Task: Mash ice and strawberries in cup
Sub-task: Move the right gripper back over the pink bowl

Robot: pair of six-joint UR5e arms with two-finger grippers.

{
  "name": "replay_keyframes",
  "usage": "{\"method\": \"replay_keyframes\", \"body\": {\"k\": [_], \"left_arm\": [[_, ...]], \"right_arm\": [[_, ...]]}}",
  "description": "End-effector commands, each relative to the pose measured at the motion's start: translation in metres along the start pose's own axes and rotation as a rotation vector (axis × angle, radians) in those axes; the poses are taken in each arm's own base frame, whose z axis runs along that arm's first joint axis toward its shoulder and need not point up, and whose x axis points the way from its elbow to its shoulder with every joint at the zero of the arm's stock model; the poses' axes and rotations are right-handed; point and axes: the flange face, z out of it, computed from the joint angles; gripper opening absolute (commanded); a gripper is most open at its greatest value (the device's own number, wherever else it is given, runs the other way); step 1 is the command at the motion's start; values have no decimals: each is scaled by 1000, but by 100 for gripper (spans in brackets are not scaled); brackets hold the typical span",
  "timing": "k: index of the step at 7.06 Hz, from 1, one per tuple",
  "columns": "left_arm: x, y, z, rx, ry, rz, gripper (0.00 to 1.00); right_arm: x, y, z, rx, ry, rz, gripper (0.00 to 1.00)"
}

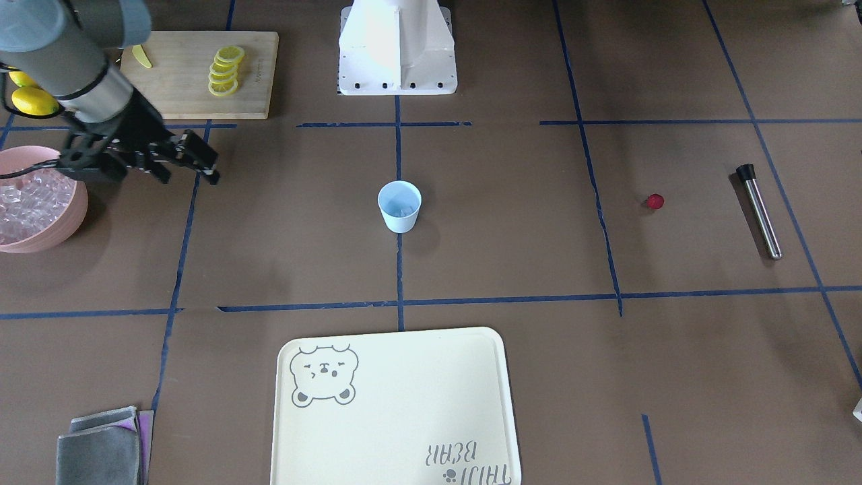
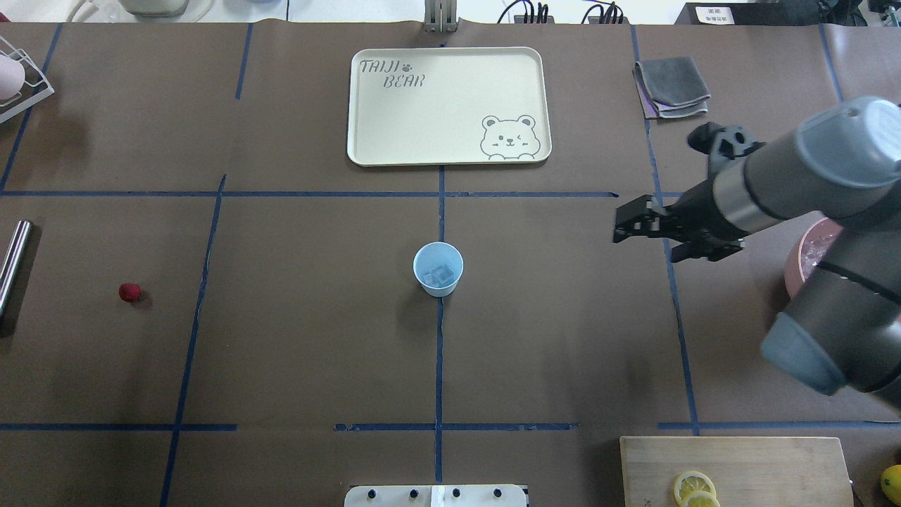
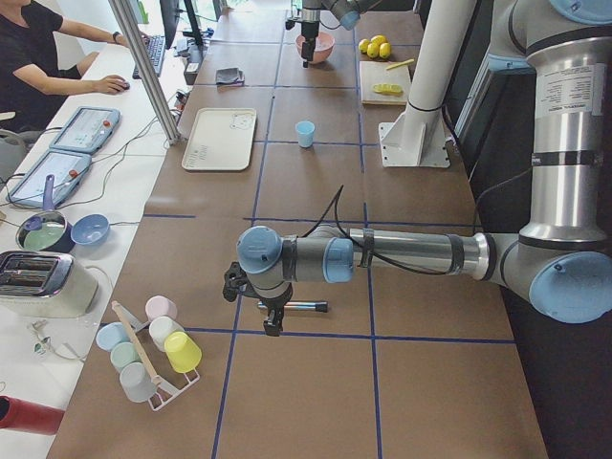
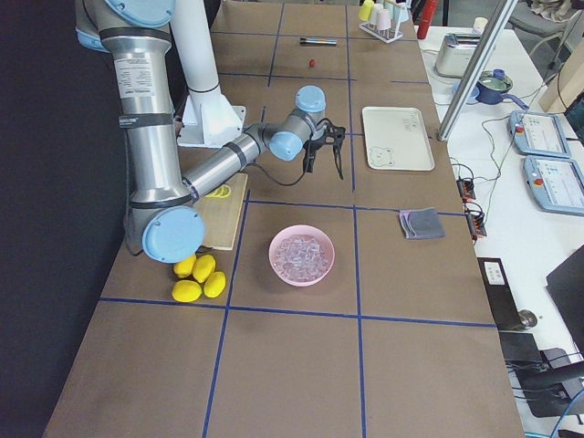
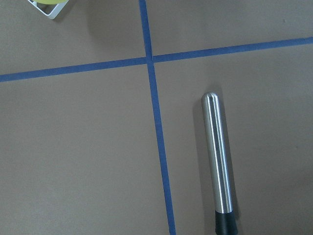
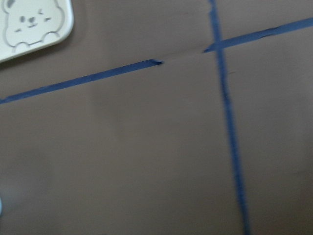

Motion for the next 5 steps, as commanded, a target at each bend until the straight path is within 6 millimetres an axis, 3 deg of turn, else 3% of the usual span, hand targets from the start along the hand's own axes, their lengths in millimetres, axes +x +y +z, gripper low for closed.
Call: {"method": "replay_keyframes", "body": {"k": [1, 3, 5], "left_arm": [[2, 0, -1, 3, 1, 3, 100], [2, 0, -1, 2, 1, 2, 100], [2, 0, -1, 3, 1, 1, 100]], "right_arm": [[154, -7, -29, -11, 110, -216, 100], [228, -10, -34, -33, 173, -390, 100], [233, -15, -26, -44, 179, -389, 100]]}}
